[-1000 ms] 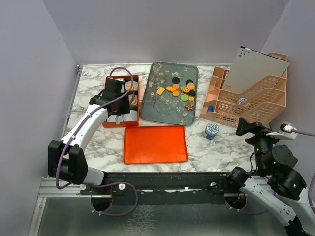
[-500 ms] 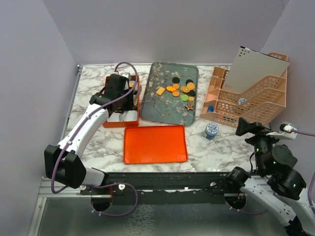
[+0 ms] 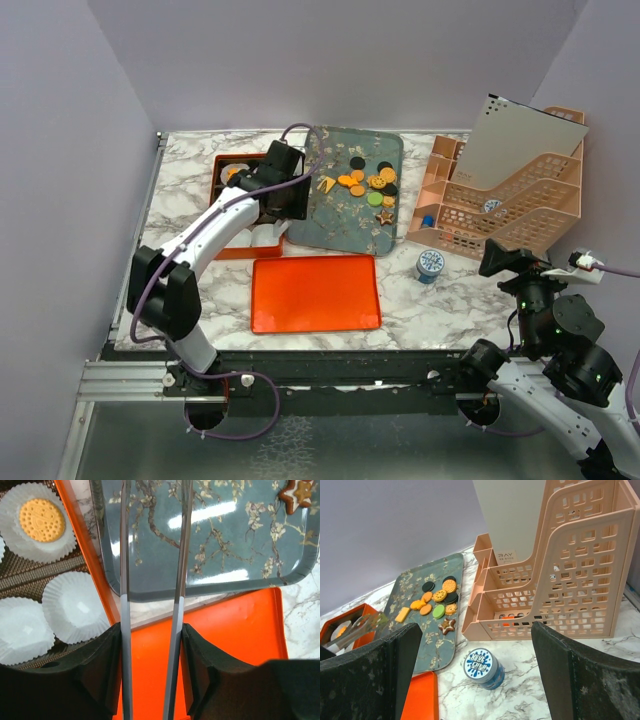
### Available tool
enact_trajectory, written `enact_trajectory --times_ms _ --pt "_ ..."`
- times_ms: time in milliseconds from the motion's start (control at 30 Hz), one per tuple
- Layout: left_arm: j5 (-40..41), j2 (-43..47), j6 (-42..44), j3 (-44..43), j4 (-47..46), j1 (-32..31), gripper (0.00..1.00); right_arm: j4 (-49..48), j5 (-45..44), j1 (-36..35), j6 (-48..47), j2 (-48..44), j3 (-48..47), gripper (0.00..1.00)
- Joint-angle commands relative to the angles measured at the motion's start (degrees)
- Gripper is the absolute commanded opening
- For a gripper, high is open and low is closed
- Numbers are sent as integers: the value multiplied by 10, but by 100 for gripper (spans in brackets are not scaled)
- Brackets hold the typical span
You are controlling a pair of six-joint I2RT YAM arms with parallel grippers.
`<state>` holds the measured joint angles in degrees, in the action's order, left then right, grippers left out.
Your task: Pack the cookies
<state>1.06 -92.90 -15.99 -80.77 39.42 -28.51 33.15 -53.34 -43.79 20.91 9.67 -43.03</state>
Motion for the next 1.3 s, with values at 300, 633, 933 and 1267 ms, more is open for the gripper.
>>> enact_trajectory --times_ms 300,633,933,1267 --pt "-15 -140 28 -141 -6 2 55 8 -2 -1 -2 -6 2 100" --pt "-8 -204 45 -205 27 12 54 8 -4 -1 -1 -8 1 100" --pt "-38 -236 76 -238 78 22 51 8 -5 -1 -1 -10 1 100" --pt "-57 -243 85 -245 100 22 38 9 -5 -1 -1 -10 0 100"
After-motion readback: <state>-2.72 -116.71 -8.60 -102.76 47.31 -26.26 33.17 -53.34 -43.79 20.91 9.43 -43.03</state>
